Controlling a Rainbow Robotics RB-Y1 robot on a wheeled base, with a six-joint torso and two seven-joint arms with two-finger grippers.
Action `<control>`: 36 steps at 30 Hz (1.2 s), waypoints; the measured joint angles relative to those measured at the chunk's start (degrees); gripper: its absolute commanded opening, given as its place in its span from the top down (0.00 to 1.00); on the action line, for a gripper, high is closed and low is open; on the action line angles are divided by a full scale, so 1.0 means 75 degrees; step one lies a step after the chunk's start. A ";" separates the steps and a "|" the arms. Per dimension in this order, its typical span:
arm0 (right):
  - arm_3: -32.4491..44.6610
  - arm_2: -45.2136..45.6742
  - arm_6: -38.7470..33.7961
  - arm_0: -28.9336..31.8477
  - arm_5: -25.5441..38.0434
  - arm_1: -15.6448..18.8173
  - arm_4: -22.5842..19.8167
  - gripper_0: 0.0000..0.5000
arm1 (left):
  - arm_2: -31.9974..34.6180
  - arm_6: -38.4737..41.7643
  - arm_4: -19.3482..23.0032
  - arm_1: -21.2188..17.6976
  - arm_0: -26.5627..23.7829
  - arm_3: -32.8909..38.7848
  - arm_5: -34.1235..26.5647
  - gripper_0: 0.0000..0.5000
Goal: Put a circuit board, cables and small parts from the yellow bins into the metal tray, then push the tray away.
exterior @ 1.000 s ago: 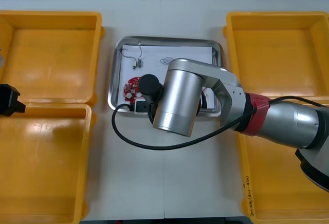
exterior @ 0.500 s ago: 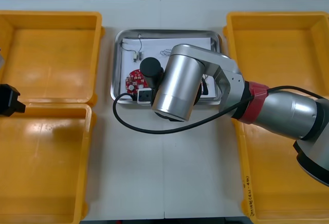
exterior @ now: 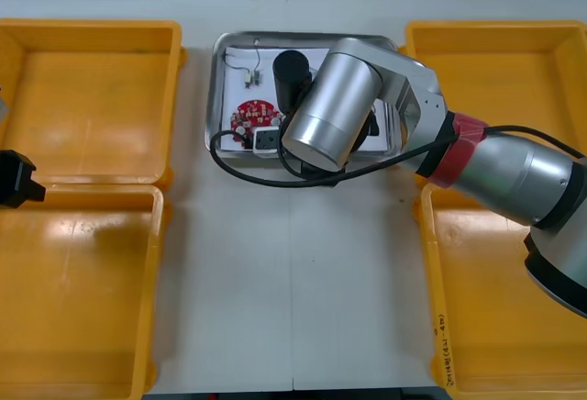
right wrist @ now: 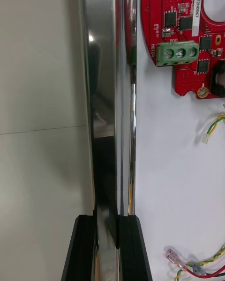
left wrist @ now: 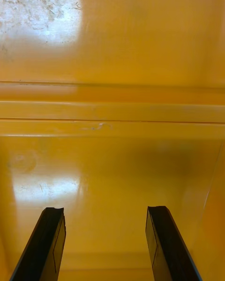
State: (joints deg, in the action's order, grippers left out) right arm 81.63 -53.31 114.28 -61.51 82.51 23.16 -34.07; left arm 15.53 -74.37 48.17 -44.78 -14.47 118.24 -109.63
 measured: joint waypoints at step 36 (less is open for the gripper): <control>-0.0547 0.0083 0.0557 -0.0164 -0.0588 -0.0001 -0.0143 0.00 | 0.0000 0.0000 0.0000 0.0000 0.0000 0.0000 0.0000 0.00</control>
State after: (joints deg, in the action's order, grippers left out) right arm 77.52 -52.69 118.46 -62.74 78.10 23.15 -35.15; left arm 15.53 -74.37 48.17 -44.78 -14.47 118.24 -109.63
